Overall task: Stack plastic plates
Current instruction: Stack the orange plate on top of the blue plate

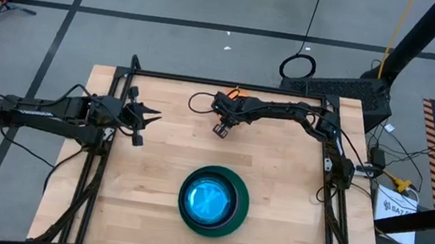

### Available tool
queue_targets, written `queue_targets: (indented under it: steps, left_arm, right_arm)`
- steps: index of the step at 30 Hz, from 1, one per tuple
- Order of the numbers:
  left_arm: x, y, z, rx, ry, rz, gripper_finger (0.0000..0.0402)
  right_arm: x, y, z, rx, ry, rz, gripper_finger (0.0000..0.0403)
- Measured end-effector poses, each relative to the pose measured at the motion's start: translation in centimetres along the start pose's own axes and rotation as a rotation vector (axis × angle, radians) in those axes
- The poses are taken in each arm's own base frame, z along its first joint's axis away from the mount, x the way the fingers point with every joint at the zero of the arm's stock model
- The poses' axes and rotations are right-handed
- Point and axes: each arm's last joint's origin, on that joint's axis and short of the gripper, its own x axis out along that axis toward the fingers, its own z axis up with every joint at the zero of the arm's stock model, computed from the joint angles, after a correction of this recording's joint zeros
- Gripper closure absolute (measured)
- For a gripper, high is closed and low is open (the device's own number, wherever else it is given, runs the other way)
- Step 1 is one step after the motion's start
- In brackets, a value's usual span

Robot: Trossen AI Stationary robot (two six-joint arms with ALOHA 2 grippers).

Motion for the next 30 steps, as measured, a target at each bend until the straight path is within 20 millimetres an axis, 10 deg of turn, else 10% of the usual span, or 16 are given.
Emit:
queue_targets:
  steps: [7, 15, 21, 30]
  left_arm:
    - [0.0, 0.0, 0.0, 0.000, 0.000, 0.000, 0.0330]
    - [0.0, 0.0, 0.1, 0.009, -0.005, 0.002, 0.0330]
    - [0.0, 0.1, 0.4, 0.029, -0.037, 0.012, 0.0330]
    - [0.0, 0.3, 0.9, 0.013, -0.090, 0.028, 0.0330]
  right_arm:
    - [-2.4, 0.6, -0.1, -0.041, -0.006, 0.004, 0.0398]
    - [-10.8, 4.3, -1.1, -0.097, -0.094, 0.052, 0.0401]
    - [-18.8, 10.4, -4.9, -0.217, -0.144, 0.266, 0.0402]
    - [-23.5, 20.5, -11.5, -0.324, -0.273, 0.445, 0.0400]
